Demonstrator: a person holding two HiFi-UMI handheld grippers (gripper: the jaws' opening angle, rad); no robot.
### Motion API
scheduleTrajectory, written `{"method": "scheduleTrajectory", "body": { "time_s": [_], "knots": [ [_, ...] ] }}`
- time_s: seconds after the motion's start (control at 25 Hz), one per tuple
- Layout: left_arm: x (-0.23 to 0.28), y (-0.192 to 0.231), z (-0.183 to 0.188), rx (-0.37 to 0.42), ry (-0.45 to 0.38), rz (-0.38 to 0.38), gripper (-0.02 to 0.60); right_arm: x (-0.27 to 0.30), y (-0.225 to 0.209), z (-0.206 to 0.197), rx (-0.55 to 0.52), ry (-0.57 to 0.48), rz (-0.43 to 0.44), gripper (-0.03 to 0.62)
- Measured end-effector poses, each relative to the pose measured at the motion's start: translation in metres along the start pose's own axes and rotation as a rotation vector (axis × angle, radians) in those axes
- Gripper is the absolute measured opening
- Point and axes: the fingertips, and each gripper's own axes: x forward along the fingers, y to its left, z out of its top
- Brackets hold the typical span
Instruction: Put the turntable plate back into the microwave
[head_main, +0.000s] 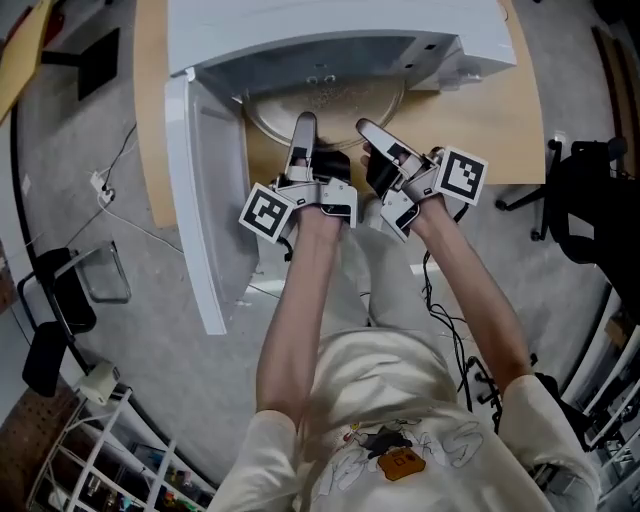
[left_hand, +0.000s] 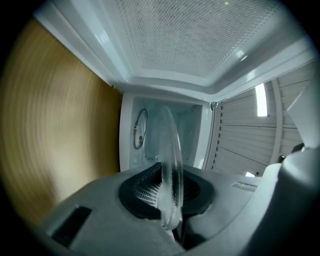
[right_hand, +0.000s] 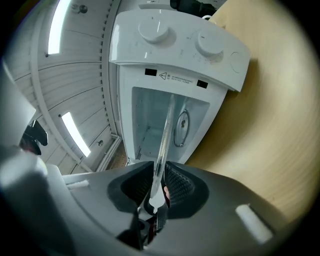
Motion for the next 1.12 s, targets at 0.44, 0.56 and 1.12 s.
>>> {"method": "scheduleTrajectory", "body": {
  "time_s": [0.44,0.56,1.12],
  "knots": [
    [0.036,0.029,0.027,0.047,-0.005,0.015,0.028,0.038,-0.035,0.02,0.072,-0.081,0.056,0.061],
    [0.042,0.042,0.033,0.058,-0.003,0.036,0.028,0.044,-0.038,0.024,0.098,-0.089,0.071,0.06],
    [0.074,0.072,0.048,0.048,-0.006,0.084,0.028,0.059,-0.069,0.037,0.131,-0.123,-0.029,0.052]
  ]
}}
